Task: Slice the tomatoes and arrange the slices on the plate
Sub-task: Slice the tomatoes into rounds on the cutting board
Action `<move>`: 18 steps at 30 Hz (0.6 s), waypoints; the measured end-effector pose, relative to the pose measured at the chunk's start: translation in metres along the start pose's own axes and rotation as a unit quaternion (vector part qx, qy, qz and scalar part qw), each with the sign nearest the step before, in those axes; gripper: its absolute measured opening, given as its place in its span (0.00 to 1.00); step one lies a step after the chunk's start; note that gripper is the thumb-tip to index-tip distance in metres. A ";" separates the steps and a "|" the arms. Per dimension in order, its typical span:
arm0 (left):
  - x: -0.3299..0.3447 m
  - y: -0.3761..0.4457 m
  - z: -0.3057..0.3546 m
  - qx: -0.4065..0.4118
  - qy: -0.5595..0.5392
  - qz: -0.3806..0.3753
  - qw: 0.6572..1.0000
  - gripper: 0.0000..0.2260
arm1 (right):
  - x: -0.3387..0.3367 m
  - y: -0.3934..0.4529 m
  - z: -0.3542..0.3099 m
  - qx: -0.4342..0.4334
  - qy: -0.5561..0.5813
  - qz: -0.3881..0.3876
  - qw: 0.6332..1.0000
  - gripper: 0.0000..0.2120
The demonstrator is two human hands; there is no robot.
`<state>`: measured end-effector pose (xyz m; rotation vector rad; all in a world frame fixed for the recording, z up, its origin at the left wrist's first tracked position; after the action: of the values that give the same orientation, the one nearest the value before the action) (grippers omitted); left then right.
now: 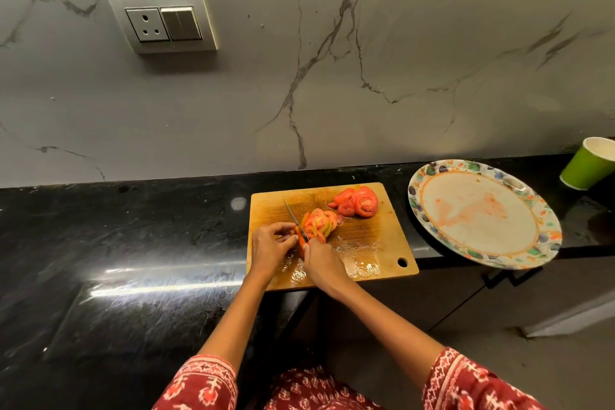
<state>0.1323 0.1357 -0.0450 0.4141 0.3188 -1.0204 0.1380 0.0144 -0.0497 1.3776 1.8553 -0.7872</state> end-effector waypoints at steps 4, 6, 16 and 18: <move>-0.001 -0.001 -0.002 0.014 0.007 0.030 0.999 0.10 | 0.001 0.001 -0.002 -0.008 -0.003 -0.004 1.000 0.16; 0.000 -0.002 -0.002 0.018 0.008 0.040 0.999 0.09 | 0.002 0.000 -0.002 -0.005 -0.004 -0.007 1.000 0.16; 0.005 0.004 -0.002 0.017 0.029 0.048 0.998 0.08 | 0.003 -0.017 0.020 -0.002 -0.025 -0.010 1.000 0.15; 0.006 0.004 -0.003 0.016 0.029 0.042 0.999 0.08 | 0.003 -0.018 0.023 -0.001 -0.023 -0.009 1.000 0.15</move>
<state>0.1389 0.1347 -0.0493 0.4830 0.3341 -0.9334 0.1241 -0.0068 -0.0639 1.3332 1.8342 -0.8188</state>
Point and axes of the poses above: each hand's wrist, its own y-axis towards the middle knuckle, its own x-axis out of the palm, z = x × y, the point moved 5 cm from there along y, towards the middle knuckle, and after that the axes turned 8 degrees about z, right-handed, at the moved point
